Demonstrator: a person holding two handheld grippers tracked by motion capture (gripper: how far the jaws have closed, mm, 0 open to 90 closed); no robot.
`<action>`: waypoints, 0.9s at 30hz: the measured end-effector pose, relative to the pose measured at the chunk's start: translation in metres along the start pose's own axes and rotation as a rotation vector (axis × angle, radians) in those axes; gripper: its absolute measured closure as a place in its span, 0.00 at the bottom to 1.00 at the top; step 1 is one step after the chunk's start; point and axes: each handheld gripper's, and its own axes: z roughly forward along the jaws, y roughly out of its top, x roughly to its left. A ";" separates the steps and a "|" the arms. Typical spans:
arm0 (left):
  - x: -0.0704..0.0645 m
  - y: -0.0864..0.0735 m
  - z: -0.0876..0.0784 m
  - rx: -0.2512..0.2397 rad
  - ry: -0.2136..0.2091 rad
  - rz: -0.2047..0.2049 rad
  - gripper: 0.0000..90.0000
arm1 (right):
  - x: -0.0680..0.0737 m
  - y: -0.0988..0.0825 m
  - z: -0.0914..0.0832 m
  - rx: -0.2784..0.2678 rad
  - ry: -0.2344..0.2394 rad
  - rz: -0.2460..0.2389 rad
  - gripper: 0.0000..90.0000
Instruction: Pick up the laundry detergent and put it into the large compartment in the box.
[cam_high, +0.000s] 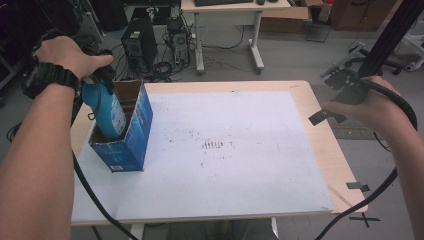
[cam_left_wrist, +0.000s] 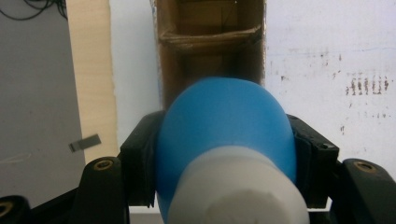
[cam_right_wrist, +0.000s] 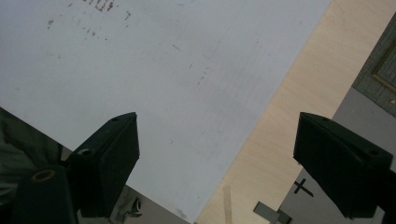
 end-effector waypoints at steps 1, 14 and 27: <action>0.000 0.000 0.002 0.001 0.001 0.003 0.42 | 0.000 0.000 0.000 0.000 0.001 0.002 0.16; 0.002 0.001 0.027 0.019 0.005 0.006 0.42 | -0.003 -0.003 0.004 0.009 0.001 0.008 0.16; -0.002 0.004 0.052 0.023 0.000 0.013 0.42 | -0.006 -0.007 0.009 0.017 0.003 0.018 0.16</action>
